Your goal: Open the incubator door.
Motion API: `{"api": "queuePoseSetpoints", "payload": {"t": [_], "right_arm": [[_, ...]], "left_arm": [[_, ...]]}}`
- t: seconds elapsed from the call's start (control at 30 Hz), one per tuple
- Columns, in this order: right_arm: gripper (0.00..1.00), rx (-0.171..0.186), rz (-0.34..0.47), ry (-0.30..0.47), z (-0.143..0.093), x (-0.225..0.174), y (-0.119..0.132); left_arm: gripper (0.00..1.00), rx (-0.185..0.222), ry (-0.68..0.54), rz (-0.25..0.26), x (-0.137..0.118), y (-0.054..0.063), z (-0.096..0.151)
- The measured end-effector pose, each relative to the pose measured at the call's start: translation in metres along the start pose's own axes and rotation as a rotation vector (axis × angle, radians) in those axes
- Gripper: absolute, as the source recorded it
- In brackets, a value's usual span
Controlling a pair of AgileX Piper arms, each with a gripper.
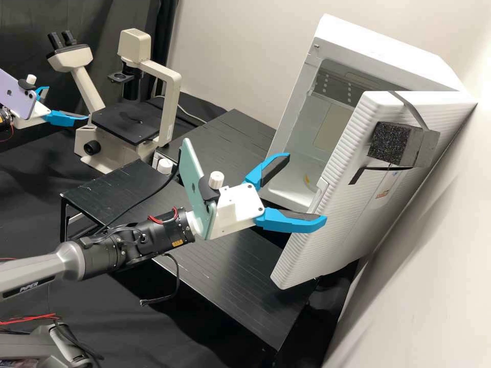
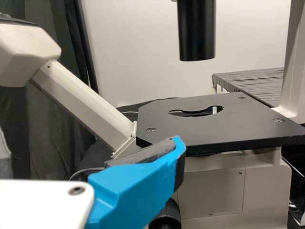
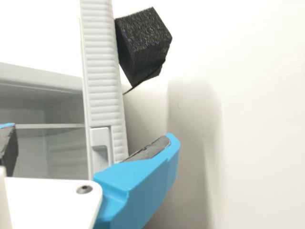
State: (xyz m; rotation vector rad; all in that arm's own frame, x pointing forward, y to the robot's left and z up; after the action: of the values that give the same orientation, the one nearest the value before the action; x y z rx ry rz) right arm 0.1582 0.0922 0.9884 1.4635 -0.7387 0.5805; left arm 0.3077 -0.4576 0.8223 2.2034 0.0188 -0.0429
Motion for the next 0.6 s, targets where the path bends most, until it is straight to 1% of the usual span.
{"api": "queuePoseSetpoints", "payload": {"t": [0.07, 0.17, 0.27, 0.4, 0.47, 0.53, 0.6], "right_arm": [[1.00, 0.002, 0.002, 0.016, -0.002, -0.002, -0.001], [1.00, -0.015, 0.004, 0.063, -0.005, -0.006, -0.004], [1.00, -0.015, -0.003, 0.141, -0.012, -0.013, -0.009], [1.00, -0.014, -0.051, 0.257, -0.026, -0.020, -0.016], [1.00, 0.000, -0.087, 0.315, -0.031, -0.022, -0.022], [1.00, 0.038, -0.145, 0.379, -0.036, -0.023, -0.030], [1.00, 0.074, -0.203, 0.391, -0.037, -0.022, -0.042]], "left_arm": [[1.00, 0.000, 0.000, 0.000, 0.000, 0.000, 0.000], [1.00, 0.000, 0.000, 0.000, 0.000, 0.000, 0.000], [1.00, 0.000, 0.000, 0.000, 0.000, 0.000, 0.000], [1.00, 0.000, 0.000, 0.000, 0.000, 0.000, 0.000], [1.00, 0.000, 0.000, 0.000, 0.000, 0.000, 0.000], [1.00, 0.000, 0.000, 0.000, 0.000, 0.000, 0.000], [1.00, 0.000, 0.000, 0.000, 0.000, 0.000, 0.000]]}}
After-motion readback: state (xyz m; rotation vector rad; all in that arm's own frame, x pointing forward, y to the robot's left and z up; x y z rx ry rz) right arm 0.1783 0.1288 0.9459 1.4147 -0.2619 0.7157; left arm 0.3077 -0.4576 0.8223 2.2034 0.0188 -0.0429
